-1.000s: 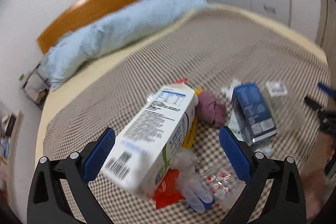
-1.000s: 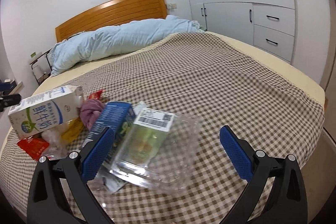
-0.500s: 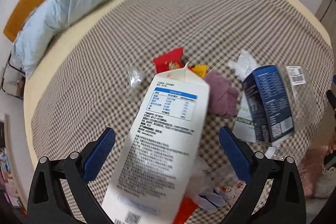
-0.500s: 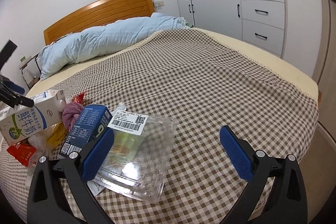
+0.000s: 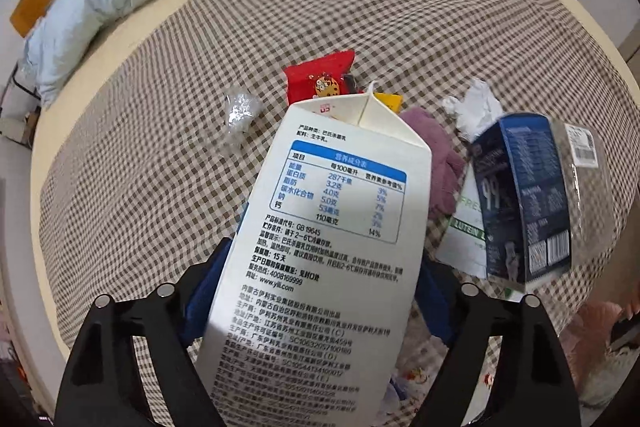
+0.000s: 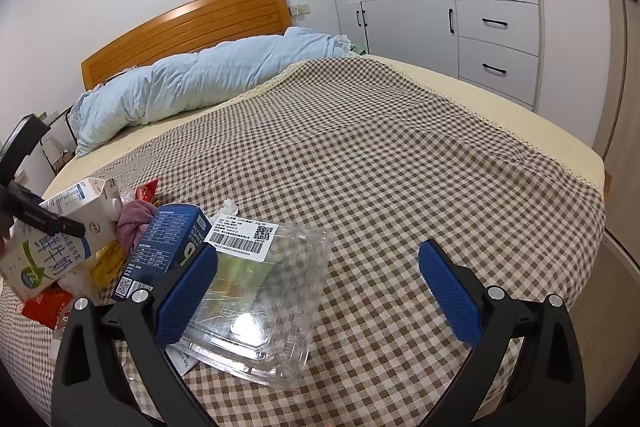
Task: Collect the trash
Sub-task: 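Close the left tool on the milk carton while the right tool grasps the clear plastic box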
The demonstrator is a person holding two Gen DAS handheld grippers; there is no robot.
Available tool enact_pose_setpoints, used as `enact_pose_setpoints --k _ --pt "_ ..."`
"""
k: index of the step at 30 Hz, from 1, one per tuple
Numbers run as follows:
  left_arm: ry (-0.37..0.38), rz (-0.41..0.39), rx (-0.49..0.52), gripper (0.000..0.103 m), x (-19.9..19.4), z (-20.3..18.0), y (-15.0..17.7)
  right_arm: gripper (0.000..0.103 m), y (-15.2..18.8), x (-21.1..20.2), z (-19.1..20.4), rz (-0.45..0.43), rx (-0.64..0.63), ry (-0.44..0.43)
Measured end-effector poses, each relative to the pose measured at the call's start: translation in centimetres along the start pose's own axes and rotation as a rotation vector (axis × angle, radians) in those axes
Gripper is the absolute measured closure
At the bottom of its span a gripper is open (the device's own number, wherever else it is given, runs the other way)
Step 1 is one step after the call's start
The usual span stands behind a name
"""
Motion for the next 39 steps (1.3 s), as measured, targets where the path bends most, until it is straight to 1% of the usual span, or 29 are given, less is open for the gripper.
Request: enact_pose_setpoints --k 3,6,13,15,20,22,25,28,30,33,37,39 --pt "-0.025 -0.032 0.005 0.025 -1.1 -0.4 0.8 0.006 0.0 -0.2 0.0 -0.001 0.0 -0.004" --pt "0.0 -0.056 -0.028 0.025 -2.3 -0.5 1.4 0.006 0.1 -0.5 0.1 -0.003 -0.001 -0.009" --pt "-0.082 -0.152 -0.034 0.026 -5.8 -1.2 2.0 0.006 -0.1 -1.6 0.0 -0.027 -0.003 -0.01" --pt "-0.112 -0.191 -0.035 0.026 -7.2 -1.5 2.4 0.006 -0.1 -1.9 0.0 -0.032 -0.004 -0.012" --pt "-0.145 -0.273 -0.056 0.026 -10.4 -2.4 4.0 0.006 -0.2 -2.9 0.0 -0.058 -0.009 -0.022" --pt "-0.171 -0.325 -0.073 0.026 -12.0 -2.7 4.5 0.006 -0.2 -3.2 0.0 -0.067 -0.011 -0.028" --pt "-0.181 -0.39 -0.113 0.026 -14.2 -3.2 5.7 0.006 -0.3 -3.9 -0.1 -0.087 -0.014 -0.033" --pt "-0.156 -0.431 -0.15 0.026 -15.5 -4.4 6.7 0.006 -0.3 -4.5 -0.5 -0.105 -0.012 -0.039" --pt "-0.143 -0.449 -0.154 0.026 -16.1 -5.2 7.7 0.006 0.0 -4.6 -0.9 -0.107 -0.017 -0.041" --pt "-0.129 -0.453 -0.146 0.026 -16.3 -6.0 8.8 0.006 0.6 -4.0 -1.8 -0.076 -0.007 -0.052" --pt "-0.113 -0.448 -0.154 0.026 -15.8 -7.0 9.3 0.006 1.9 -2.4 -2.7 0.024 0.107 -0.164" --pt "-0.096 -0.451 -0.159 0.026 -15.6 -7.6 9.5 0.006 2.9 -1.3 -2.9 0.079 0.202 -0.241"
Point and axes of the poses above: each gripper's, at about its wrist camera, not at the fingertips, and x roughly the way its jaws point, z to its left, y to its underside, the point moved 9 cm from there along x, roughly the way its jaws point
